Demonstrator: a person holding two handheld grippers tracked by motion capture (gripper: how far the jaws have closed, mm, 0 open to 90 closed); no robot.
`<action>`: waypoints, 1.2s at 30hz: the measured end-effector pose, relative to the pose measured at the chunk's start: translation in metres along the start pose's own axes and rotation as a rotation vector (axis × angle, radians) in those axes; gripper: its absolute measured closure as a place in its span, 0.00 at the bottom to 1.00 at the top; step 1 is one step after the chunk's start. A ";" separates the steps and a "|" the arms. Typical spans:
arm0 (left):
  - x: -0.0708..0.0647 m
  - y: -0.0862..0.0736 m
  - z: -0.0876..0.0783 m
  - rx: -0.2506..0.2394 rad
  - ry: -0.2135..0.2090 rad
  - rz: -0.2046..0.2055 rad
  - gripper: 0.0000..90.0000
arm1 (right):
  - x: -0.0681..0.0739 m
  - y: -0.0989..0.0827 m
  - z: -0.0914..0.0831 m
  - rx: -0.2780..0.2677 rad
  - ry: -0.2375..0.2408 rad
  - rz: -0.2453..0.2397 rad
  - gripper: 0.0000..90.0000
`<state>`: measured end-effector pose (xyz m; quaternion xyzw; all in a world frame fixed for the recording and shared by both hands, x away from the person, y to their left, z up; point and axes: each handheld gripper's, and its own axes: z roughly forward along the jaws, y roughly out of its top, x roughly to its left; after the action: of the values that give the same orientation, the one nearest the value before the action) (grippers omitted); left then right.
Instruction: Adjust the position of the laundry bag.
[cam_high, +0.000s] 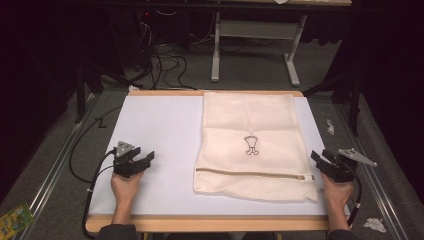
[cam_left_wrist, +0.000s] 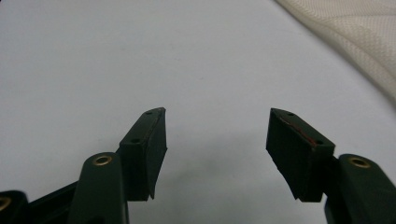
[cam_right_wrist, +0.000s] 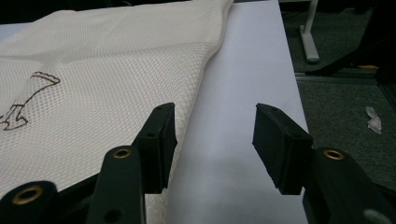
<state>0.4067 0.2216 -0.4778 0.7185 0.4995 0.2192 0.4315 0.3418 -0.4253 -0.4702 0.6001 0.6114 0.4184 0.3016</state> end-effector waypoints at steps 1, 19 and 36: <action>-0.002 0.001 0.000 0.000 -0.005 0.004 0.42 | 0.000 0.000 0.000 0.000 0.000 0.000 0.55; -0.045 0.019 0.013 0.038 -0.115 0.050 0.41 | 0.006 0.005 -0.011 0.072 0.028 -0.041 0.59; -0.105 0.032 0.038 0.141 -0.202 0.112 0.38 | 0.019 0.006 -0.003 0.171 0.066 -0.065 0.59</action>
<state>0.4098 0.1071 -0.4594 0.7923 0.4267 0.1341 0.4149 0.3401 -0.4071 -0.4611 0.5896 0.6737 0.3740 0.2423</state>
